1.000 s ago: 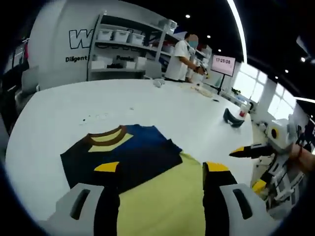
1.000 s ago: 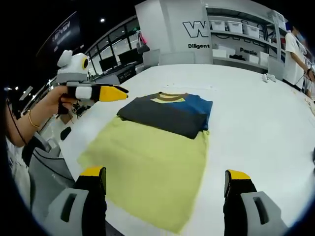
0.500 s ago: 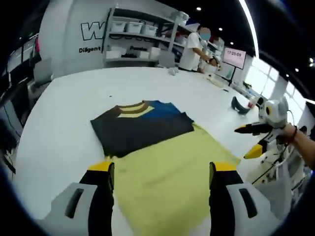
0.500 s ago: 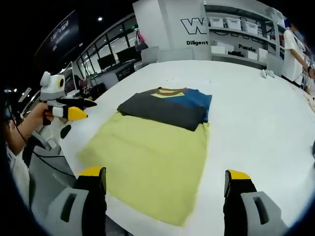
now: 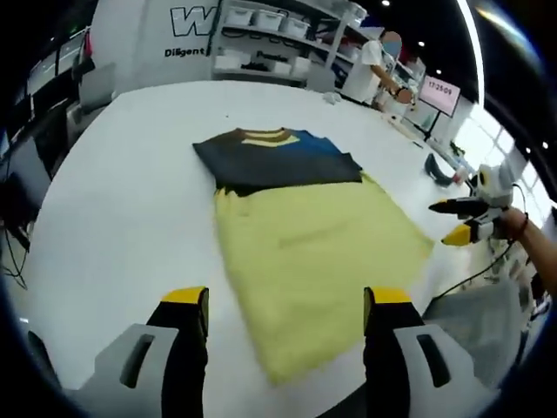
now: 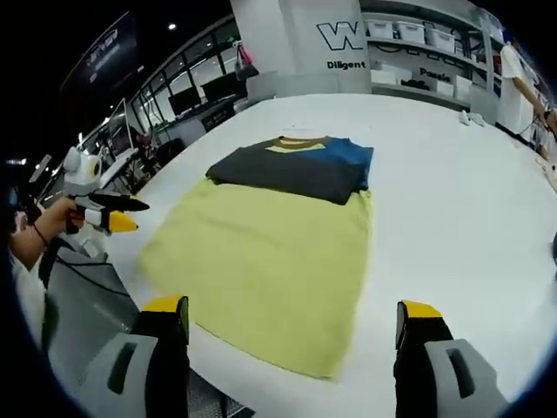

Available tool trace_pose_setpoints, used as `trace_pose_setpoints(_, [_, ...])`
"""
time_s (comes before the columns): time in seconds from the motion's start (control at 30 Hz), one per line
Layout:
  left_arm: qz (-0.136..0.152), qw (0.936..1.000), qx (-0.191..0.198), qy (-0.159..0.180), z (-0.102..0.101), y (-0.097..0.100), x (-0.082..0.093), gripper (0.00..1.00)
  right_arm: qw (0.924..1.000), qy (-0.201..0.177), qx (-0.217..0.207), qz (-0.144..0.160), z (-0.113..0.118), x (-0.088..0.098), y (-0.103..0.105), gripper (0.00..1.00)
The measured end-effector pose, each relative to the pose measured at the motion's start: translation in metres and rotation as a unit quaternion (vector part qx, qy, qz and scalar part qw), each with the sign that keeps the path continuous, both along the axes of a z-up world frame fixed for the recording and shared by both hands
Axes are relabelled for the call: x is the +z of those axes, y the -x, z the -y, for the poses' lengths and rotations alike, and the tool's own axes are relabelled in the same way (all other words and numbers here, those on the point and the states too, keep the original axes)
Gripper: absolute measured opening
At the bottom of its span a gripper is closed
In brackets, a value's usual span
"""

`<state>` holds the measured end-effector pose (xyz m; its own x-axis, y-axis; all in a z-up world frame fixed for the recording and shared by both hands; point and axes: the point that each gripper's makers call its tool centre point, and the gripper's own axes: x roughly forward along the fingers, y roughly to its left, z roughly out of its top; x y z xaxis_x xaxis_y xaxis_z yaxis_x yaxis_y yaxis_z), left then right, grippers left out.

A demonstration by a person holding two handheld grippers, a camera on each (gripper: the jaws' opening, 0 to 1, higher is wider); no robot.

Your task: Fold the garment on the visible template until the final outline fits inside the template.

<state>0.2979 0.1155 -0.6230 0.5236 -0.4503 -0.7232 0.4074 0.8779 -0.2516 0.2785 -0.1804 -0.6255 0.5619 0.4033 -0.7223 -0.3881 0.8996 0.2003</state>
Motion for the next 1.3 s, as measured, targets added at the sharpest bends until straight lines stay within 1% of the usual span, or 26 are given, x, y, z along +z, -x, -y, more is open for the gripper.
trace_pose_setpoints(0.07, [-0.005,1.0000,0.001,-0.007,-0.002,0.005,-0.006,0.67,1.0000,0.003,-0.002,-0.004,0.001,-0.004,0.004,0.96])
trace_pose_setpoints(0.13, [-0.024,0.9997,0.004,-0.009,-0.003,0.012,-0.013,0.66,0.9999,0.004,-0.002,-0.011,0.002,-0.010,0.009,0.91])
trace_pose_setpoints(0.2, [-0.026,0.9995,0.009,-0.013,-0.005,0.014,-0.016,0.63,0.9998,0.007,-0.004,-0.016,0.003,-0.014,0.012,0.87])
trace_pose_setpoints(0.27, [-0.039,0.9990,0.009,-0.020,-0.005,0.023,-0.021,0.62,0.9997,0.014,-0.004,-0.022,0.004,-0.021,0.017,0.84])
trace_pose_setpoints(0.33, [-0.039,0.9990,0.010,-0.019,-0.004,0.025,-0.023,0.61,0.9996,0.017,-0.003,-0.021,0.004,-0.024,0.019,0.80])
trace_pose_setpoints(0.5, [-0.059,0.9975,0.024,-0.029,-0.008,0.033,-0.034,0.57,0.9994,0.024,-0.013,-0.022,0.008,-0.030,0.020,0.67])
trace_pose_setpoints(0.57, [-0.071,0.9967,0.031,-0.025,-0.008,0.038,-0.037,0.54,0.9990,0.036,-0.011,-0.024,0.010,-0.034,0.022,0.63])
trace_pose_setpoints(0.6, [-0.073,0.9965,0.032,-0.025,-0.008,0.040,-0.038,0.52,0.9984,0.048,-0.007,-0.027,0.011,-0.037,0.023,0.61])
trace_pose_setpoints(0.7, [-0.079,0.9958,0.034,-0.030,-0.007,0.043,-0.042,0.47,0.9977,0.060,-0.003,-0.032,0.012,-0.042,0.026,0.58])
trace_pose_setpoints(0.73, [-0.088,0.9949,0.037,-0.031,-0.007,0.046,-0.043,0.47,0.9973,0.065,-0.003,-0.033,0.013,-0.044,0.027,0.58])
trace_pose_setpoints(0.83, [-0.093,0.9944,0.042,-0.028,-0.006,0.047,-0.046,0.45,0.9970,0.069,-0.003,-0.036,0.014,-0.044,0.029,0.52])
trace_pose_setpoints(0.87, [-0.089,0.9944,0.044,-0.035,-0.008,0.047,-0.046,0.43,0.9969,0.070,-0.006,-0.037,0.015,-0.045,0.029,0.49])
trace_pose_setpoints(1.0, [-0.091,0.9941,0.046,-0.037,-0.009,0.046,-0.046,0.40,0.9969,0.070,-0.012,-0.034,0.018,-0.045,0.030,0.42])
trace_pose_setpoints(1.07, [-0.093,0.9938,0.046,-0.040,-0.009,0.048,-0.047,0.35,0.9965,0.074,-0.016,-0.036,0.020,-0.045,0.030,0.37])
trace_pose_setpoints(1.13, [-0.095,0.9932,0.048,-0.047,-0.009,0.051,-0.048,0.30,0.9960,0.079,-0.021,-0.036,0.024,-0.046,0.030,0.34])
trace_pose_setpoints(1.27, [-0.091,0.9927,0.052,-0.059,-0.011,0.051,-0.048,0.22,0.9952,0.084,-0.028,-0.040,0.028,-0.049,0.030,0.21])
trace_pose_setpoints(1.3, [-0.091,0.9923,0.055,-0.064,-0.013,0.051,-0.048,0.20,0.9944,0.090,-0.028,-0.047,0.030,-0.050,0.031,0.19])
